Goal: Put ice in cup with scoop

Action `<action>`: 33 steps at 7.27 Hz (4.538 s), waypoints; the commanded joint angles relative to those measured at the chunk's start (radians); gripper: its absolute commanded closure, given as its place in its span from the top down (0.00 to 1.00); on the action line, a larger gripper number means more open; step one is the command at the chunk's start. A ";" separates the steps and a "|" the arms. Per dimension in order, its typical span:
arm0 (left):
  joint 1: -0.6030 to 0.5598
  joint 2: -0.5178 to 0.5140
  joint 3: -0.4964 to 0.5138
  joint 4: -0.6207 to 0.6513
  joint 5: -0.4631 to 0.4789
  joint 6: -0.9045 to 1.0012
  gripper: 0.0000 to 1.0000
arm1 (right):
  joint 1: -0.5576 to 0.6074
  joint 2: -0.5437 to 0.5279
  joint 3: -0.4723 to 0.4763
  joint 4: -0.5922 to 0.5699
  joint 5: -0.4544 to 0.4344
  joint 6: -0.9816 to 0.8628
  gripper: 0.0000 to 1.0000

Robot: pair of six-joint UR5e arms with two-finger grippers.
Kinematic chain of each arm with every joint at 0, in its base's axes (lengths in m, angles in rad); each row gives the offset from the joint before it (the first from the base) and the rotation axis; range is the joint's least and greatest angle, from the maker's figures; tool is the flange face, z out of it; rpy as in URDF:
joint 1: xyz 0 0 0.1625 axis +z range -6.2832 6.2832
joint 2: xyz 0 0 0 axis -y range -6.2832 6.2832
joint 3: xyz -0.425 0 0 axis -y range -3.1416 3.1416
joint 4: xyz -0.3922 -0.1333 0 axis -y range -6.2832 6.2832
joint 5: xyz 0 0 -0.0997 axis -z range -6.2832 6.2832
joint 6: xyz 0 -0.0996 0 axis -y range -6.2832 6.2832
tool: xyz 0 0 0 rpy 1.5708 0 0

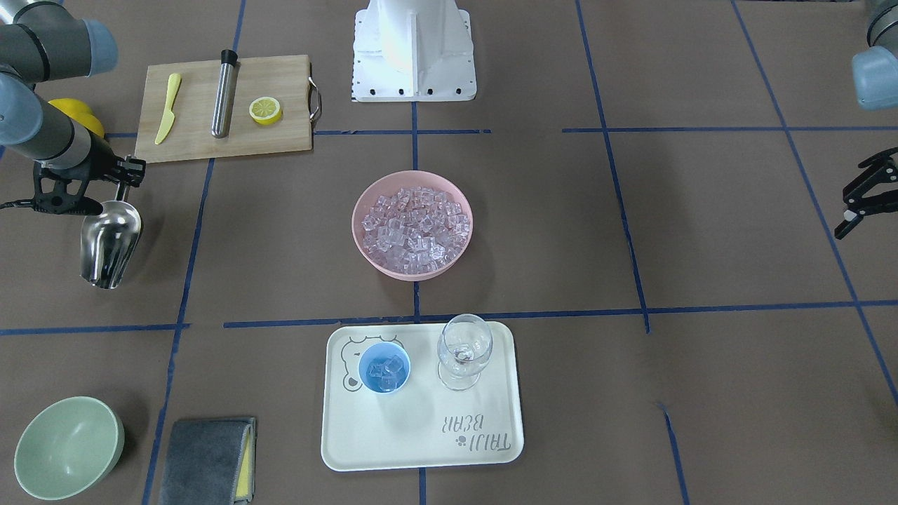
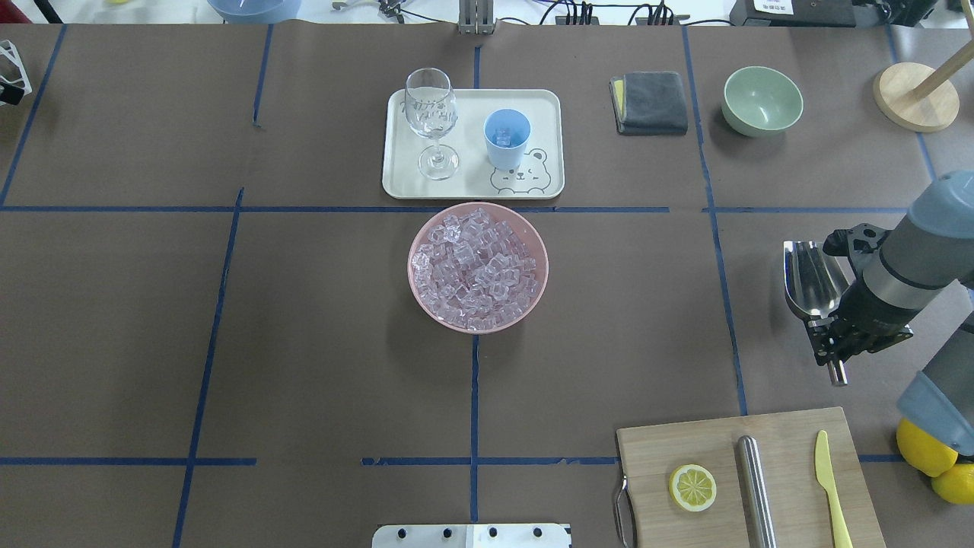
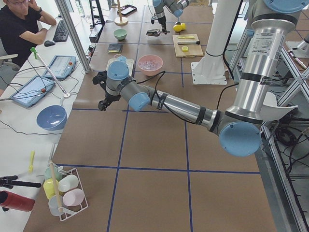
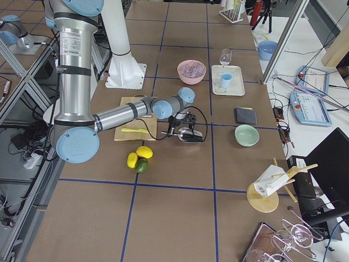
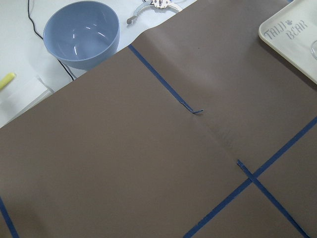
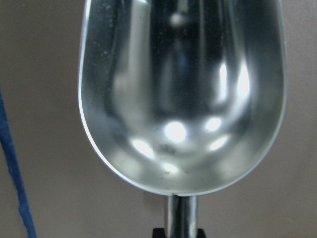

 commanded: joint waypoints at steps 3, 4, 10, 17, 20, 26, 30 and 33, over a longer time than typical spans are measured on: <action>0.000 -0.004 0.005 0.000 0.000 0.000 1.00 | -0.008 -0.002 0.012 0.005 0.001 0.000 1.00; 0.000 -0.004 0.005 0.002 0.000 0.000 1.00 | -0.005 -0.008 0.054 0.017 0.000 0.002 1.00; -0.049 0.079 0.011 0.187 0.005 0.027 1.00 | 0.460 0.012 0.071 0.019 0.003 -0.397 1.00; -0.268 0.153 0.071 0.574 0.011 0.316 1.00 | 0.733 -0.014 -0.226 0.026 0.138 -0.887 1.00; -0.265 0.180 0.077 0.560 0.005 0.118 1.00 | 0.753 -0.015 -0.232 0.031 0.135 -0.888 1.00; -0.236 0.179 0.175 0.365 -0.002 0.019 1.00 | 0.758 -0.014 -0.238 0.030 0.131 -0.883 1.00; -0.224 0.186 0.100 0.399 0.008 0.005 1.00 | 0.758 -0.014 -0.240 0.022 0.130 -0.885 1.00; -0.224 0.191 0.088 0.431 0.008 0.006 1.00 | 0.766 -0.015 -0.241 0.017 0.133 -0.885 1.00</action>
